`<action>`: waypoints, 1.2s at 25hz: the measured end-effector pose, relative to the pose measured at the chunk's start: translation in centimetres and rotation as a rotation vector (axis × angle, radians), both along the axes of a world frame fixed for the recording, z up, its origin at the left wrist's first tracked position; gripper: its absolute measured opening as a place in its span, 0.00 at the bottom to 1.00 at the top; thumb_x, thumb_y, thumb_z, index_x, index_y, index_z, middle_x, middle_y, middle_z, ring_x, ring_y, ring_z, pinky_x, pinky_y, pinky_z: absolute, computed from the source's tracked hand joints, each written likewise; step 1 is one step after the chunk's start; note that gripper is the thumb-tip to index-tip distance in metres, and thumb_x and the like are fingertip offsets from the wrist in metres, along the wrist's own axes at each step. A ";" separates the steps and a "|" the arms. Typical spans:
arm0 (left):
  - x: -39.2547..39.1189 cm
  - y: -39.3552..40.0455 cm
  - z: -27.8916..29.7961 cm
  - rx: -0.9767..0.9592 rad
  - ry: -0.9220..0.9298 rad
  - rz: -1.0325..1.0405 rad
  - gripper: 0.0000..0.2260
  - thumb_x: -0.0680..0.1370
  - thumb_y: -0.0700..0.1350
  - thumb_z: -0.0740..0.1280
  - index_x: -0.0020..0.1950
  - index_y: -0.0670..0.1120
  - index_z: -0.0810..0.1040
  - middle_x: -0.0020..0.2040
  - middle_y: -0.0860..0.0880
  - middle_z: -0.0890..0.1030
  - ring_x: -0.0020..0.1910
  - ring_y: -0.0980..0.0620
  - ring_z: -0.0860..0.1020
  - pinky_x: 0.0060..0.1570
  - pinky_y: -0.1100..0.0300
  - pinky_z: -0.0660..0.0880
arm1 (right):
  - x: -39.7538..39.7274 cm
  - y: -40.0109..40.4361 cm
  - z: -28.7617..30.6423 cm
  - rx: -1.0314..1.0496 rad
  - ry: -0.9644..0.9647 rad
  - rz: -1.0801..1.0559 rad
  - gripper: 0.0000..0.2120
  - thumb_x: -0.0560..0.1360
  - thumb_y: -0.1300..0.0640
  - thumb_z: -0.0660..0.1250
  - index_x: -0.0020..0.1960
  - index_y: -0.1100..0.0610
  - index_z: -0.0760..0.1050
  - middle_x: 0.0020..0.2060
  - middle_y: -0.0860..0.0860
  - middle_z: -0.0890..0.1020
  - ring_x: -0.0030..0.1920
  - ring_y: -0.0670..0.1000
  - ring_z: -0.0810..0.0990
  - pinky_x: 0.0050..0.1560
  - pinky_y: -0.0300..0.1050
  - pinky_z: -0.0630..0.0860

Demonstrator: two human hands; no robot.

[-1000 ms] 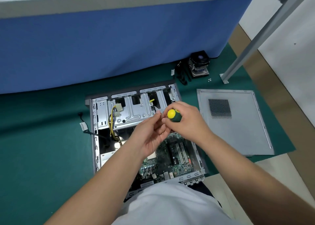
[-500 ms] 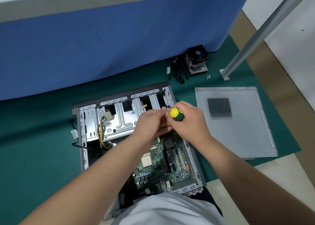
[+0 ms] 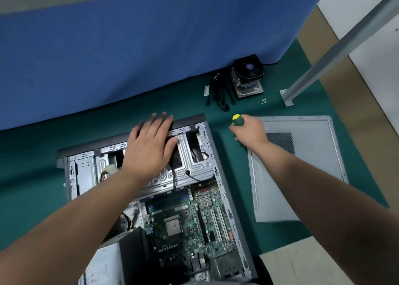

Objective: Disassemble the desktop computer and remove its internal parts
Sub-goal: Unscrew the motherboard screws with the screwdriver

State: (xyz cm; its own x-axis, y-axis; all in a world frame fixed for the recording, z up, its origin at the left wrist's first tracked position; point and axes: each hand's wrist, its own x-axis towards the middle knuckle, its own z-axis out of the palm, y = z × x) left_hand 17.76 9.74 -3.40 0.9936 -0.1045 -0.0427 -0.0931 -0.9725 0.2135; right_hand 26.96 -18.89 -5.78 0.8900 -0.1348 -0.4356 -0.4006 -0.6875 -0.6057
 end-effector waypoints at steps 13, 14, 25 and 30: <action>-0.2 -0.4 -2.2 -0.002 -0.153 0.041 0.26 0.84 0.62 0.53 0.79 0.52 0.66 0.79 0.54 0.67 0.80 0.53 0.62 0.72 0.48 0.59 | 5.0 4.6 -6.7 -0.227 0.056 0.021 0.05 0.75 0.55 0.64 0.51 0.51 0.76 0.48 0.57 0.82 0.48 0.61 0.80 0.46 0.46 0.72; -0.2 -0.4 -2.3 -0.008 -0.158 0.044 0.26 0.84 0.62 0.53 0.78 0.52 0.66 0.79 0.54 0.67 0.80 0.53 0.62 0.72 0.48 0.59 | 4.9 4.6 -6.9 -0.236 0.058 0.019 0.06 0.75 0.55 0.64 0.51 0.52 0.76 0.49 0.57 0.83 0.49 0.61 0.80 0.46 0.46 0.72; -0.2 -0.2 -0.3 -0.195 -0.051 0.062 0.27 0.82 0.65 0.53 0.78 0.55 0.66 0.79 0.56 0.67 0.78 0.55 0.63 0.74 0.48 0.57 | 2.2 2.5 2.4 0.373 -0.091 -0.229 0.13 0.74 0.50 0.75 0.52 0.55 0.75 0.41 0.50 0.81 0.28 0.48 0.78 0.31 0.43 0.73; -4.7 -2.6 3.2 -0.623 -0.003 0.092 0.21 0.83 0.61 0.59 0.76 0.60 0.67 0.74 0.66 0.67 0.76 0.65 0.61 0.75 0.52 0.60 | -4.1 3.5 10.5 1.074 -0.083 -0.442 0.10 0.75 0.65 0.63 0.55 0.57 0.71 0.34 0.52 0.73 0.29 0.50 0.71 0.29 0.41 0.67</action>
